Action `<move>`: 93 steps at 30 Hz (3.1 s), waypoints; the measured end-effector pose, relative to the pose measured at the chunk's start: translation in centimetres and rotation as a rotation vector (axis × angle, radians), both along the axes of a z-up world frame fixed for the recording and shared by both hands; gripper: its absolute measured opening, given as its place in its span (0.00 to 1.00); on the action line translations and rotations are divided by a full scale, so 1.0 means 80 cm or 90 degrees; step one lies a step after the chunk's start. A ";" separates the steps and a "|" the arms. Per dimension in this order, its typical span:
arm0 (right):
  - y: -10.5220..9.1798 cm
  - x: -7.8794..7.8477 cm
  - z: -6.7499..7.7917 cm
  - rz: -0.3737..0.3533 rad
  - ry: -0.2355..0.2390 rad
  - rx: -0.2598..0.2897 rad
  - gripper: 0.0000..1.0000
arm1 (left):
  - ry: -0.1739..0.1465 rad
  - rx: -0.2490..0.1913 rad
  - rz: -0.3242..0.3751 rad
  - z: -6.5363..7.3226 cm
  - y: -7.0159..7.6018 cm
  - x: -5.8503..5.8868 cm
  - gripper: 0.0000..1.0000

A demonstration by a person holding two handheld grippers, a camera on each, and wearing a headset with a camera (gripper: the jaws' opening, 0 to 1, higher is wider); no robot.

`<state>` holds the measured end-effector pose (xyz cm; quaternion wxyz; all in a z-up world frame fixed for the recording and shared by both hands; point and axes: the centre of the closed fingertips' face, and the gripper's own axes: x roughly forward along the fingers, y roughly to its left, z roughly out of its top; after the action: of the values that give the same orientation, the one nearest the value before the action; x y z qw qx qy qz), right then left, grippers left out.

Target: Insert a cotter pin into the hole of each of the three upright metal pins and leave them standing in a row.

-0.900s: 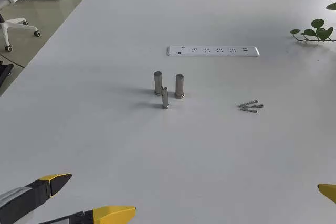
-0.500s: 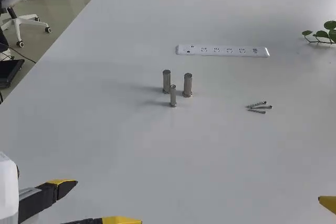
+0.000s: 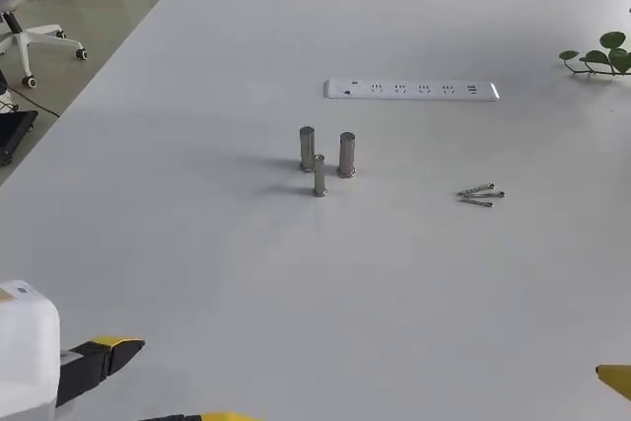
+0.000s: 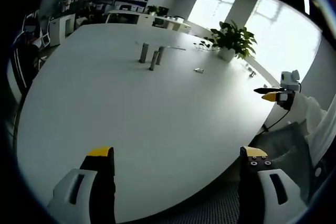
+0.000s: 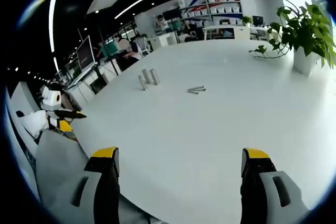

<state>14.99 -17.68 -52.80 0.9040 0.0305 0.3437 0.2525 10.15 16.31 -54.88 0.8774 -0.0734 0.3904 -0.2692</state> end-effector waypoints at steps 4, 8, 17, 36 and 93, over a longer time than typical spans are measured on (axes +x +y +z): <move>0.000 0.001 0.000 0.000 0.000 -0.001 0.95 | -0.004 -0.012 0.009 0.003 0.001 0.003 0.99; -0.001 0.003 0.001 0.000 -0.001 -0.003 0.95 | -0.009 -0.013 0.012 0.005 0.003 0.004 0.99; -0.003 0.002 -0.002 -0.003 0.004 -0.003 0.95 | -0.009 -0.009 0.012 0.008 0.005 0.003 0.99; -0.001 0.004 0.002 -0.002 -0.005 -0.009 0.94 | -0.023 -0.036 0.038 0.016 0.004 0.015 0.98; -0.008 -0.006 0.010 -0.069 -0.021 -0.009 0.91 | -0.142 -0.020 -0.136 0.026 -0.054 0.192 0.81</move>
<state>14.53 -18.36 -52.03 0.9220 0.0382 0.3285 0.2013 25.50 12.02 -52.79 0.8804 -0.0144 0.2915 -0.3737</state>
